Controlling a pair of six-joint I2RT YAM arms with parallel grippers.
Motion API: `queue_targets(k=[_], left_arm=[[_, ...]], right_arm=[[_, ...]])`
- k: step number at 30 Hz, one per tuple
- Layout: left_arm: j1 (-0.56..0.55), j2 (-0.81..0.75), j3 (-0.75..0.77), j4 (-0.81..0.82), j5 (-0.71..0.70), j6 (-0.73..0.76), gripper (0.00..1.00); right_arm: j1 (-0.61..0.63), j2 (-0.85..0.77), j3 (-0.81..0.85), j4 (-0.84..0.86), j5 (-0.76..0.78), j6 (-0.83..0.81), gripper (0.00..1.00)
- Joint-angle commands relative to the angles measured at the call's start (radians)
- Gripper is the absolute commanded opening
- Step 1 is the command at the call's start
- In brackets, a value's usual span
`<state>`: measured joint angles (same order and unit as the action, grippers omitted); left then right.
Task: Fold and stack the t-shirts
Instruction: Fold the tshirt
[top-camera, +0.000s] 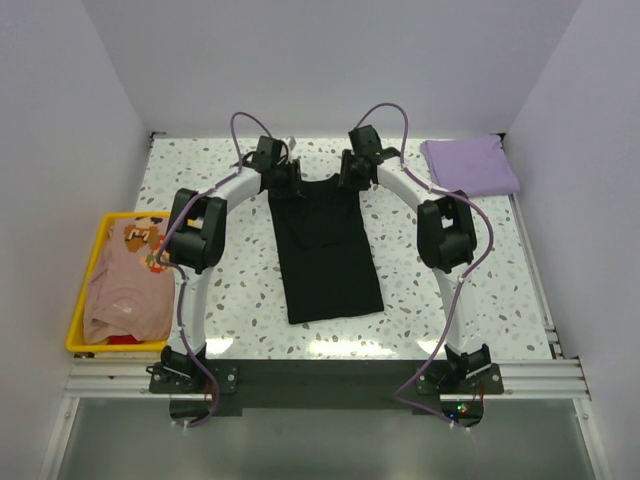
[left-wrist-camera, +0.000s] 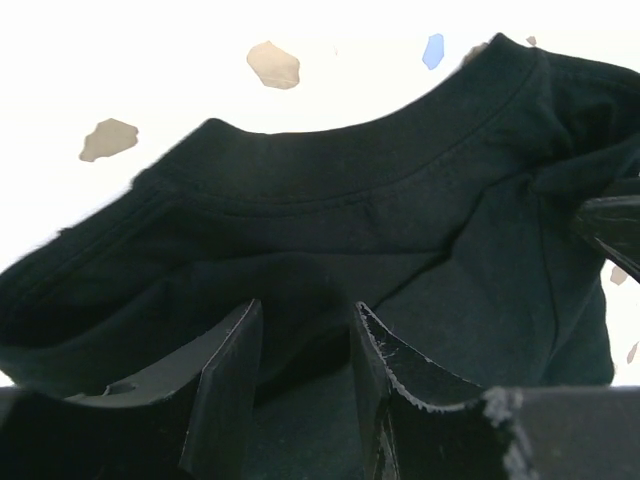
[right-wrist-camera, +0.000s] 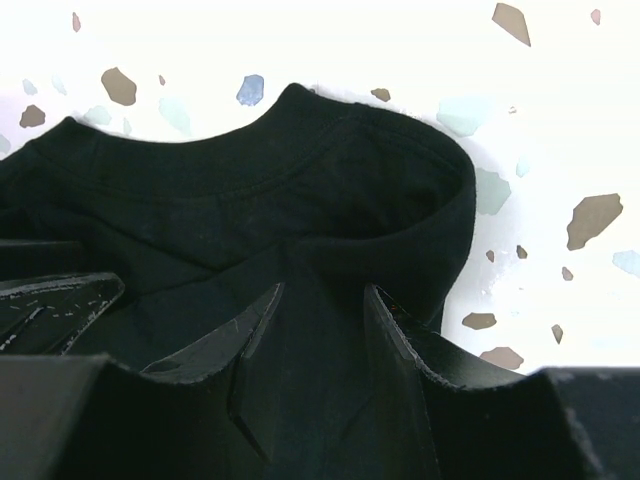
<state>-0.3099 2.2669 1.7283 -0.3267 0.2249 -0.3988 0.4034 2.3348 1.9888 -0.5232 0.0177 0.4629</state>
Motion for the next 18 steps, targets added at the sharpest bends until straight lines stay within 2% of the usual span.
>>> queue_targets(k=[1, 18], left_arm=[[-0.006, 0.000, 0.024, 0.029, 0.050, 0.034, 0.45], [-0.012, -0.017, -0.003, 0.031, 0.088, 0.058, 0.33]], right_arm=[[-0.003, 0.003, 0.024, 0.020, 0.019, -0.003, 0.41], [-0.003, 0.014, 0.034, 0.025, 0.013, 0.006, 0.41]])
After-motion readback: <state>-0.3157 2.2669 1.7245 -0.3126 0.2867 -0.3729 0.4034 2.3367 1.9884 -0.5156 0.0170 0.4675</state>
